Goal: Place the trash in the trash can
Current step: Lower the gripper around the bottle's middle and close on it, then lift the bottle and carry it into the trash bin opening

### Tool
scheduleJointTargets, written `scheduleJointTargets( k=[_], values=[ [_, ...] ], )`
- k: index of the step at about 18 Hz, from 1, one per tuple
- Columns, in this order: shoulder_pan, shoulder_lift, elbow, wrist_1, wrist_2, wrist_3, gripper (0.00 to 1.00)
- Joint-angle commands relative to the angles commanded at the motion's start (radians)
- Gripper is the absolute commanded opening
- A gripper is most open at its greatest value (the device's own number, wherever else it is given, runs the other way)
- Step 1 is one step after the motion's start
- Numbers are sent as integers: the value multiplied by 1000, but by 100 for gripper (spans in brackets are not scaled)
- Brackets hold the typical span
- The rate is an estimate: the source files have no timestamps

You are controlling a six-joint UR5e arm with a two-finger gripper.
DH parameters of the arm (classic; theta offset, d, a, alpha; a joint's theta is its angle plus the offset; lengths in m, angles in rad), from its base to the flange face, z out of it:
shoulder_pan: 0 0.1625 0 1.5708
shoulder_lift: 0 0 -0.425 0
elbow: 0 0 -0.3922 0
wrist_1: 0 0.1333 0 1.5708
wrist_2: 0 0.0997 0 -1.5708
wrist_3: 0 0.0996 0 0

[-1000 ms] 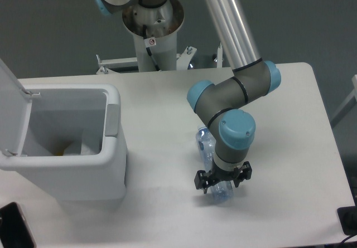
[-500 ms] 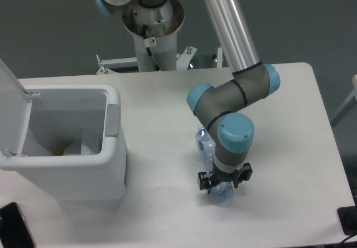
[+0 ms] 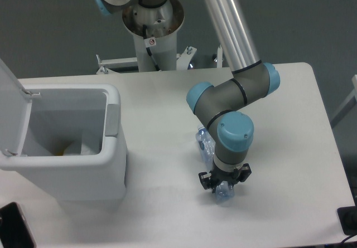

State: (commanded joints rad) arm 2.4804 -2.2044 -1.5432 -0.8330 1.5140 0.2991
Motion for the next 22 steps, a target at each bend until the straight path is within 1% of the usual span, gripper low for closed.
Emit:
scheduleJointTargets(
  k=[4, 5, 6, 8, 9, 11, 15, 16, 17, 18, 19, 20, 22],
  values=[
    [3, 43, 8, -2, -5, 5, 55],
    [9, 79, 11, -2, -14, 0, 55],
    [14, 98, 21, 2, -34, -6, 55],
    [26, 124, 57, 6, -113, -18, 55],
    [44, 141, 87, 6, -173, -20, 55],
    [54, 156, 136, 8, -253, -38, 55],
    [63, 201, 253, 14, -418, -139, 55],
    [63, 216, 271, 32, -454, -175, 55],
    [61, 232, 284, 52, -480, -207, 55],
    [55, 261, 290, 72, -506, -227, 55],
    [49, 281, 290, 78, -515, -227, 55],
    [41, 316, 291, 81, -544, -227, 55],
    [25, 351, 296, 84, -583, -229, 55]
  ],
)
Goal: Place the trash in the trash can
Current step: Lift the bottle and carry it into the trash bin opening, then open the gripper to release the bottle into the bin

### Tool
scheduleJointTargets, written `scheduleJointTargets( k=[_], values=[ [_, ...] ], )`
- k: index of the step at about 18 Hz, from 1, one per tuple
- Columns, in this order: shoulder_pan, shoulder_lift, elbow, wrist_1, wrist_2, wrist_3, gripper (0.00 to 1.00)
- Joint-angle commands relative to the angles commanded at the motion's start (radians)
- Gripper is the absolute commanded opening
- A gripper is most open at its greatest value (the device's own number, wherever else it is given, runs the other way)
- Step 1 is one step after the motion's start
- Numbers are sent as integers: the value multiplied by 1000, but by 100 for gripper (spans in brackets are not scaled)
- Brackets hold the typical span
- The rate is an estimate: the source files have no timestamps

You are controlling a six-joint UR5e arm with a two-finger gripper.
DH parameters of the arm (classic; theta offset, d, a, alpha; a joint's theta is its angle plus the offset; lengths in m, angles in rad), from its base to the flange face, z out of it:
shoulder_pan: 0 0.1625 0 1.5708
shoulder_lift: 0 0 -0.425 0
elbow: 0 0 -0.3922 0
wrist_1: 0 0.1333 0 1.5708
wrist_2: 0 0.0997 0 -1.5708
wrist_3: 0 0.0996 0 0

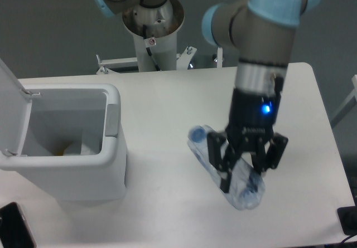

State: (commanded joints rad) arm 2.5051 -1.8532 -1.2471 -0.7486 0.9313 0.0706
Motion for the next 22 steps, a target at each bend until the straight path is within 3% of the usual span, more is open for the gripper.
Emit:
scheduleJointTargets(
  k=[3, 7, 10, 14, 22],
  values=[
    [-52, 57, -18, -2, 0, -6, 55],
    [-167, 109, -96, -3, 8, 5, 55],
    [-241, 109, -139, -3, 11, 26, 55],
    [-272, 111, -193, -2, 11, 92, 55],
    [-305, 80, -207, 2, 4, 156, 56]
  ],
)
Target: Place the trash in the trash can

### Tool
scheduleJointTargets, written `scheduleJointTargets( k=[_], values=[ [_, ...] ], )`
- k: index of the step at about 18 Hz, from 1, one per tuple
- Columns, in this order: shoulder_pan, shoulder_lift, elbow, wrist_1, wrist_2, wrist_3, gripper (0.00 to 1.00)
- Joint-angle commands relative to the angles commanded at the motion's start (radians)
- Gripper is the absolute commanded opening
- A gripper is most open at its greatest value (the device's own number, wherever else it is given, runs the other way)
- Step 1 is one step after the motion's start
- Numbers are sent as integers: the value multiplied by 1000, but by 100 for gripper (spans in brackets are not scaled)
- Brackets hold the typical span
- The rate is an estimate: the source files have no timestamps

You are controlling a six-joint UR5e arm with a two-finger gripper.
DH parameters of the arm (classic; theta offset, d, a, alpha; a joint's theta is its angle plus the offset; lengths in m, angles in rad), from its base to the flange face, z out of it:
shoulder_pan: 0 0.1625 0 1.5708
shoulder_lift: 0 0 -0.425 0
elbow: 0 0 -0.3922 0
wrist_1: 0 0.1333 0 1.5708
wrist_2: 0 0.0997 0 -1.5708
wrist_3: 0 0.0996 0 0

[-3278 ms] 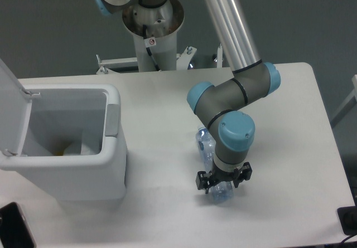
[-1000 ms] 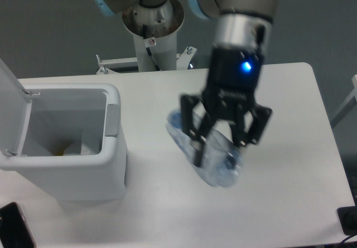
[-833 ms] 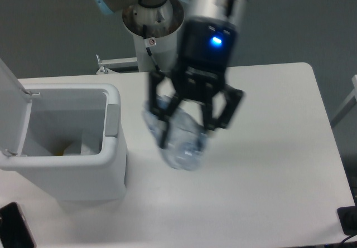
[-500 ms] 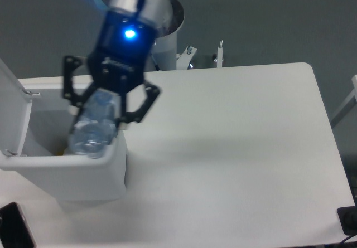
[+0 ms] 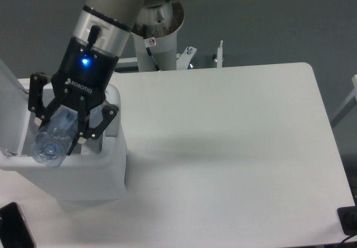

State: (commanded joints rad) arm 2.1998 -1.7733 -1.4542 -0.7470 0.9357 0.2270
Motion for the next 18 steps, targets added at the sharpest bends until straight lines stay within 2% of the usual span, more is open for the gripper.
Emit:
scheduleJointTargets(
  k=[1, 3, 7, 9, 12, 13, 15, 16, 18],
  values=[
    [-6, 0, -3, 0, 0, 0, 60],
    [-8, 2, -8, 0, 0, 0, 100],
    [9, 37, -9, -3, -3, -18, 100],
    [38, 69, -9, -5, 0, -32, 100],
    [75, 86, 1, -9, 35, -34, 100],
    [92, 86, 5, -11, 99, -47, 100],
    [107, 84, -8, -11, 298, -81, 100],
    [141, 84, -9, -12, 370, -81, 100],
    [220, 84, -9, -14, 394, -75, 100]
  ],
)
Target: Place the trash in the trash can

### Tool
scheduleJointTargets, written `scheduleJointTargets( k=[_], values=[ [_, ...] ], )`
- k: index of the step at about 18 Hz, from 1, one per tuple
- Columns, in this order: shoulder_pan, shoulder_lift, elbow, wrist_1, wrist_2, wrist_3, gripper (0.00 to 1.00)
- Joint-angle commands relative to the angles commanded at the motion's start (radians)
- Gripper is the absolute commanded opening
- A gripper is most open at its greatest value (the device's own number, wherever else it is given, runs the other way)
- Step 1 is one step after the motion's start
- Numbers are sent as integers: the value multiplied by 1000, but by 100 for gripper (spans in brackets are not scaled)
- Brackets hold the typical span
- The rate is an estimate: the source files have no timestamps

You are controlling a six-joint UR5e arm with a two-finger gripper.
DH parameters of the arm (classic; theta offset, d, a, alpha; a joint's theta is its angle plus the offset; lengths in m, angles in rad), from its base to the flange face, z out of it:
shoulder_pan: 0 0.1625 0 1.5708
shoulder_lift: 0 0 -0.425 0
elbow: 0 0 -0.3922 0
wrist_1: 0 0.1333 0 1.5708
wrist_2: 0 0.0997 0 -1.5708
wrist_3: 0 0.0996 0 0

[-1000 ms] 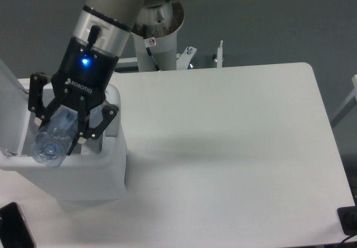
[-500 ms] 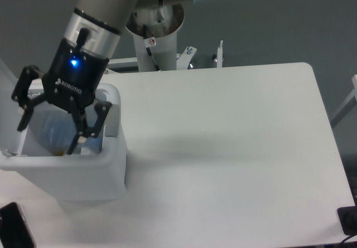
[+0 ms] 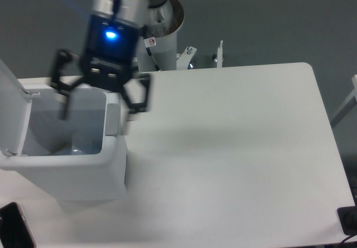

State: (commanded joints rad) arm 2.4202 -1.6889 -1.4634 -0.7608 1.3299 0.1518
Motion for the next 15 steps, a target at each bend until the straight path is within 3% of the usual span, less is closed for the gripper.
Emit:
scheduleJointTargets(
  k=[4, 7, 10, 12, 13, 15],
  values=[
    [101, -2, 2, -31, 27, 150, 100],
    [114, 21, -21, -118, 150, 354, 100],
    [117, 70, -55, -240, 279, 555, 100],
    [120, 95, -61, -320, 284, 659, 100],
    [120, 110, -61, -400, 284, 695, 100],
    [122, 117, -58, -428, 284, 689, 100]
  ],
)
